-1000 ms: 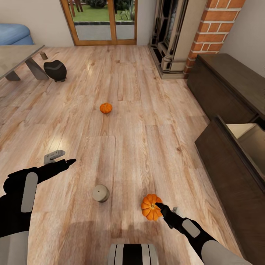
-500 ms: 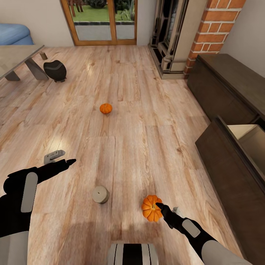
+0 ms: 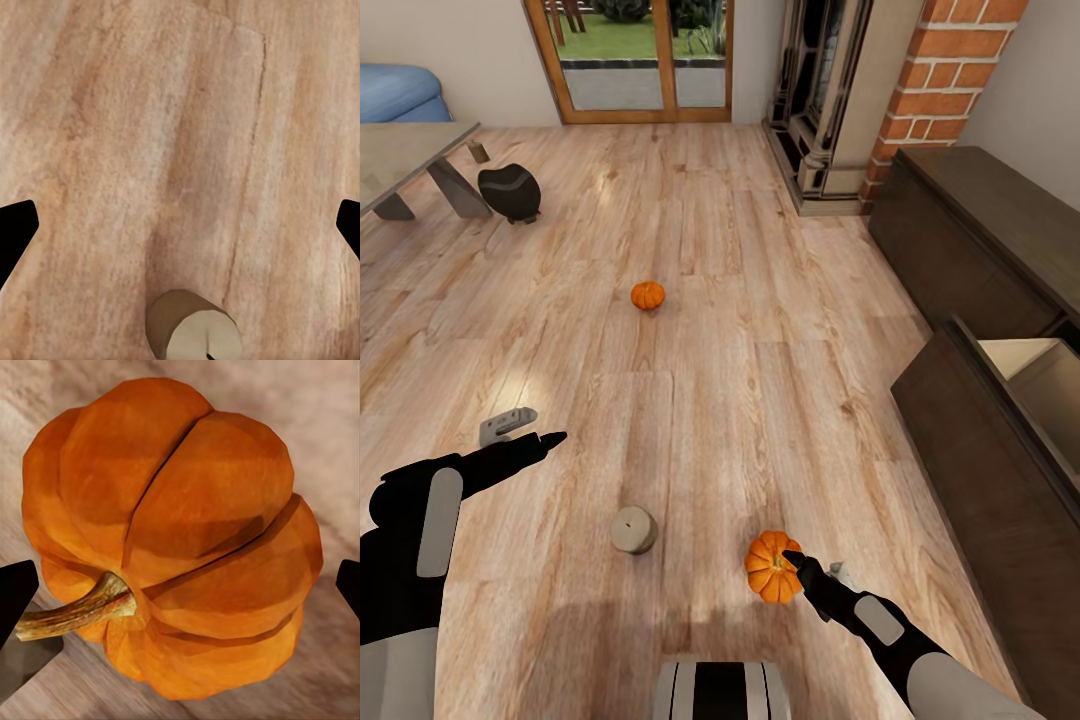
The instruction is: Place each of the two pumpkins and all three candles from the living room inside a cabinet in the living room (use any cabinet), then make sure every cabinet is closed, and position the cauldron so it is next to a table in the living room.
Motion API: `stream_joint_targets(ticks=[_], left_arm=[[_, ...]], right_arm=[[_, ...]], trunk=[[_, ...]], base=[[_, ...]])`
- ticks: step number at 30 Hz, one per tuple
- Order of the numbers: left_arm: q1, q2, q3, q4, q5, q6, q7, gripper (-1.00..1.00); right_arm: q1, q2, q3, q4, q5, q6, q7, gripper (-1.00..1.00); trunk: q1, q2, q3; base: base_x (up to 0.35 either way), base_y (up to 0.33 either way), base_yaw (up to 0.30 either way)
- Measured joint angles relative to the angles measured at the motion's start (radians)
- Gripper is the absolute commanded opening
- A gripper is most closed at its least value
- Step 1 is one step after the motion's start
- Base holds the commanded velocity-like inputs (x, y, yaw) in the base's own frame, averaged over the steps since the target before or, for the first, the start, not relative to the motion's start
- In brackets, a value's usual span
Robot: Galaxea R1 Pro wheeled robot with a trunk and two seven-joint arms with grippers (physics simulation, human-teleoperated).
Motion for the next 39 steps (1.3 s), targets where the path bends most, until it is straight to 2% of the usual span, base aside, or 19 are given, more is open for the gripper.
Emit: stream_joint_targets(ticks=[10, 13, 22, 28, 35, 37, 39], left_arm=[[0.0, 0.0, 0.0, 0.0, 0.0, 0.0, -0.001, 1.0], [0.0, 0.0, 0.0, -0.001, 0.0, 0.0, -0.001, 1.0], [0.0, 0.0, 0.0, 0.0, 0.0, 0.0, -0.001, 1.0], [0.0, 0.0, 0.0, 0.0, 0.0, 0.0, -0.001, 1.0], [0.0, 0.0, 0.0, 0.0, 0.0, 0.0, -0.001, 1.0], [0.0, 0.0, 0.0, 0.0, 0.0, 0.0, -0.001, 1.0], [0.0, 0.0, 0.0, 0.0, 0.0, 0.0, -0.001, 1.0]], right_arm=[[0.0, 0.0, 0.0, 0.0, 0.0, 0.0, 0.0, 1.0], [0.0, 0.0, 0.0, 0.0, 0.0, 0.0, 0.0, 1.0], [0.0, 0.0, 0.0, 0.0, 0.0, 0.0, 0.001, 1.0], [0.0, 0.001, 0.0, 0.0, -0.002, 0.0, 0.002, 1.0], [0.0, 0.001, 0.0, 0.0, -0.001, 0.0, 0.002, 1.0], [-0.001, 0.001, -0.007, -0.004, -0.02, 0.003, 0.007, 1.0], [-0.001, 0.001, -0.008, -0.004, -0.019, 0.003, 0.021, 1.0]], trunk=[[0.0, 0.0, 0.0], [0.001, -0.001, -0.011], [0.001, -0.001, -0.012], [0.004, -0.002, -0.035], [0.004, -0.002, -0.035], [0.005, -0.003, -0.042], [0.005, -0.003, -0.046]], base=[[0.0, 0.0, 0.0], [0.0, 0.0, 0.0], [0.0, 0.0, 0.0], [0.0, 0.0, 0.0], [0.0, 0.0, 0.0], [0.0, 0.0, 0.0], [0.0, 0.0, 0.0]])
